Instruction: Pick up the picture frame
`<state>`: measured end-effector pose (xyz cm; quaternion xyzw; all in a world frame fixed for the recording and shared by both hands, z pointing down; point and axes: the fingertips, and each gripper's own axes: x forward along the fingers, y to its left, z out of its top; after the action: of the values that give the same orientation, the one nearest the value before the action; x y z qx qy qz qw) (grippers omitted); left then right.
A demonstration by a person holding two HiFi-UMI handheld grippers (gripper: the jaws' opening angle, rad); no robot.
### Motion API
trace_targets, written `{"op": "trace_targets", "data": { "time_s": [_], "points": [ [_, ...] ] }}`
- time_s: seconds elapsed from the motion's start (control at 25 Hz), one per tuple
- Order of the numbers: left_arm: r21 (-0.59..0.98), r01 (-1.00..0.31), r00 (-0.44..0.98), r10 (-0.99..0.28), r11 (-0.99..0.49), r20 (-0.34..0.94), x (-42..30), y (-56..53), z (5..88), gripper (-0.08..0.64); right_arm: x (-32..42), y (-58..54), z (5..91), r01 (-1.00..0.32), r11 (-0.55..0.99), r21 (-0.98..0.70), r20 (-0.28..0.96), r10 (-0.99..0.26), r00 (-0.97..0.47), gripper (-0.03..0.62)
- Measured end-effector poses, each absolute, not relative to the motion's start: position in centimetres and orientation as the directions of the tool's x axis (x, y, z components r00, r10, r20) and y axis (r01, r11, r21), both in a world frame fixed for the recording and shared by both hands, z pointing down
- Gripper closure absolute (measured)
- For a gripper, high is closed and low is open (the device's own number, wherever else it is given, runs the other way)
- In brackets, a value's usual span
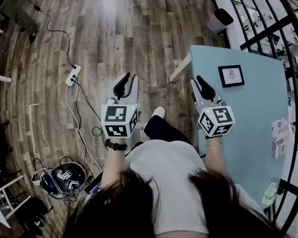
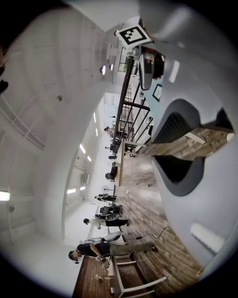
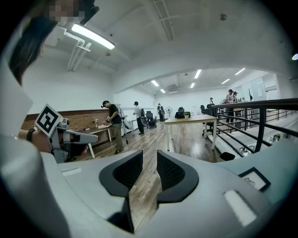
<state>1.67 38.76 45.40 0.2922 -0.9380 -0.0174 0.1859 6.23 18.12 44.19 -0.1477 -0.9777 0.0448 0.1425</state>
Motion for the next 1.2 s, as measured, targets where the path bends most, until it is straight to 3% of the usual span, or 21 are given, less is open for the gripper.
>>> {"op": "trace_targets", "data": {
  "time_s": [0.68, 0.92, 1.2],
  "points": [
    [0.109, -0.639, -0.697, -0.633, 0.762, 0.337, -8.7, 29.9, 43.8, 0.474, -1.0, 10.2, 43.7, 0.171, 0.973, -0.152, 0.244, 0.205, -0.948, 0.522],
    [0.114, -0.739, -0.593, -0.721, 0.664, 0.36, -10.1, 24.5, 44.1, 0.474, 0.0, 6.0, 43.8, 0.021, 0.984, -0.176, 0.248, 0.065, -0.967, 0.522],
    [0.126, -0.883, -0.384, -0.851, 0.452, 0.358, -11.4, 13.4, 44.5, 0.474, 2.7, -1.7, 44.4, -0.22, 0.959, -0.178, 0.267, -0.168, -0.949, 0.522]
  ]
}}
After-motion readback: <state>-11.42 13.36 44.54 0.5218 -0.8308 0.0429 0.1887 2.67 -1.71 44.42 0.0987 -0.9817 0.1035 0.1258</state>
